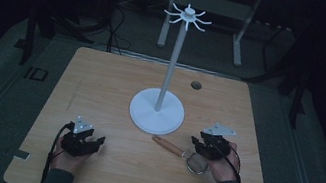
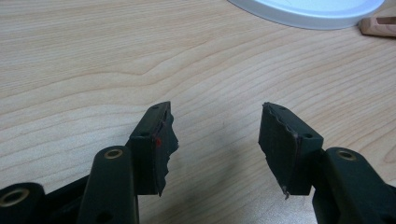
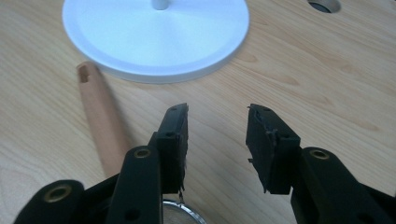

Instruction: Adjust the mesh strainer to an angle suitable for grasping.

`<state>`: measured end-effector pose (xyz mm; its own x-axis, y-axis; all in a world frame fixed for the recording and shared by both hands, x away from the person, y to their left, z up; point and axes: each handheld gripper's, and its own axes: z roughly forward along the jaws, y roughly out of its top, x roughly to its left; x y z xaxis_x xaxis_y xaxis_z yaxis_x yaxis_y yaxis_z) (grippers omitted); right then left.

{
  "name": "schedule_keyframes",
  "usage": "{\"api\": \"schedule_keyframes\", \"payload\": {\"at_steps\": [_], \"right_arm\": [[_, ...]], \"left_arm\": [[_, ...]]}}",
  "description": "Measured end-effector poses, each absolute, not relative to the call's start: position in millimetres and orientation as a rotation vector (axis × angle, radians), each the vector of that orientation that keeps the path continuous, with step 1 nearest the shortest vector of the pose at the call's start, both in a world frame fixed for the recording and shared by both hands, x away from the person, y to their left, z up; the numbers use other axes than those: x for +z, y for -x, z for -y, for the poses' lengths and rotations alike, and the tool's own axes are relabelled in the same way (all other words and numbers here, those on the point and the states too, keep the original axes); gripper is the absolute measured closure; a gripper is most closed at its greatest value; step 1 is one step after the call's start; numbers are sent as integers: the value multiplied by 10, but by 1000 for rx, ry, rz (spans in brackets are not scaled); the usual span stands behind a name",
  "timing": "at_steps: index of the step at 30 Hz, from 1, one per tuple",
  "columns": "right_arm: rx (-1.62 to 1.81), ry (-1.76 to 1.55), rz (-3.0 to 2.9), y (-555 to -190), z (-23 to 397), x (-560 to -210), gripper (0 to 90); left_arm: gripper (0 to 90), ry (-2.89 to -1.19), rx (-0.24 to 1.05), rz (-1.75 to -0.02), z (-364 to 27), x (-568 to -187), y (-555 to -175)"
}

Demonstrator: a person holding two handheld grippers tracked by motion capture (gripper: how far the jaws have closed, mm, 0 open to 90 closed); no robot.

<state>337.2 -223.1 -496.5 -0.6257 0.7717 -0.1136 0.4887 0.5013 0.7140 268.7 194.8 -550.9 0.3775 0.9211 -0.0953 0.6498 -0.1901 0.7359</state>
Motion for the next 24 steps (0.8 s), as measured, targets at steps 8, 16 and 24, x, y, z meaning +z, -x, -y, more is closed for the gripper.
{"api": "schedule_keyframes", "payload": {"at_steps": [8, 16, 24], "right_arm": [[866, -966, -2381, -3402, 2131, -4922, 585], [788, -878, -2444, -3439, 1993, -4896, 545], [751, -840, -2469, -3451, 1907, -4865, 537]], "left_arm": [[446, -1926, 483, -1361, -1966, -5510, -2698], [445, -1942, 474, -1348, -1974, -5514, -2697], [445, -1960, 482, -1347, -1961, -5520, -2699]]}}
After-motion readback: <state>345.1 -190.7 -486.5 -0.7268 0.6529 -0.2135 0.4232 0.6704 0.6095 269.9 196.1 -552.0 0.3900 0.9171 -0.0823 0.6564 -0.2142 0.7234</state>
